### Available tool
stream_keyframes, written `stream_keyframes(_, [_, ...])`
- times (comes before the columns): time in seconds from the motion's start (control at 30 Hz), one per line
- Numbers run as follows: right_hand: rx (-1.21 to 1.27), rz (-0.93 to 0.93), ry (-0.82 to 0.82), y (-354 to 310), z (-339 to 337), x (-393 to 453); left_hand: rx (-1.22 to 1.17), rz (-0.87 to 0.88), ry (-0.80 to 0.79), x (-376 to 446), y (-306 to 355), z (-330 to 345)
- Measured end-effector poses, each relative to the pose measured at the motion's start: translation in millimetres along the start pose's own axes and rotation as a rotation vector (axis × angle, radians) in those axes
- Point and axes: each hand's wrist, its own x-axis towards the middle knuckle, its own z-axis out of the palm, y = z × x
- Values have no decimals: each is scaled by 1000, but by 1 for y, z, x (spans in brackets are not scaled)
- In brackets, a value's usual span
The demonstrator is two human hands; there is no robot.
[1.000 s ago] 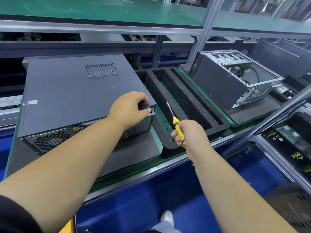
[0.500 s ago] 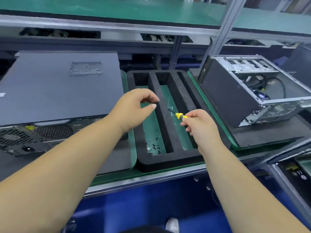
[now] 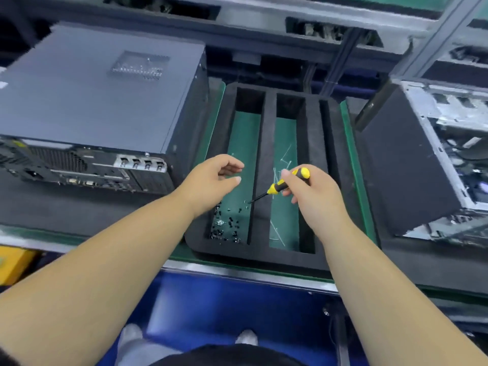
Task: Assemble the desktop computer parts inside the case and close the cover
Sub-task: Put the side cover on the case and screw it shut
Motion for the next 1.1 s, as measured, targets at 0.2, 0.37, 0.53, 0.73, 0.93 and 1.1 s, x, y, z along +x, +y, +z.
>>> stream_keyframes(0.2, [-8, -26, -146, 27, 17, 31, 121, -65, 28, 10, -29, 10])
stream_keyframes(0.37, [-164, -102, -296, 41, 36, 48, 177, -70, 5, 21, -47, 13])
stream_keyframes(0.53, [-397, -254, -431, 44, 54, 57, 243, -48, 0, 29, -58, 15])
stream_keyframes(0.73, [-545, -363, -534, 39, 70, 59, 221, -26, 18, 35, -59, 17])
stream_keyframes(0.93, [-569, -397, -547, 39, 79, 58, 223, -21, 38, 36, -66, 14])
stream_keyframes(1.1, [-480, -374, -650, 41, 86, 57, 213, -19, 55, 38, -74, 11])
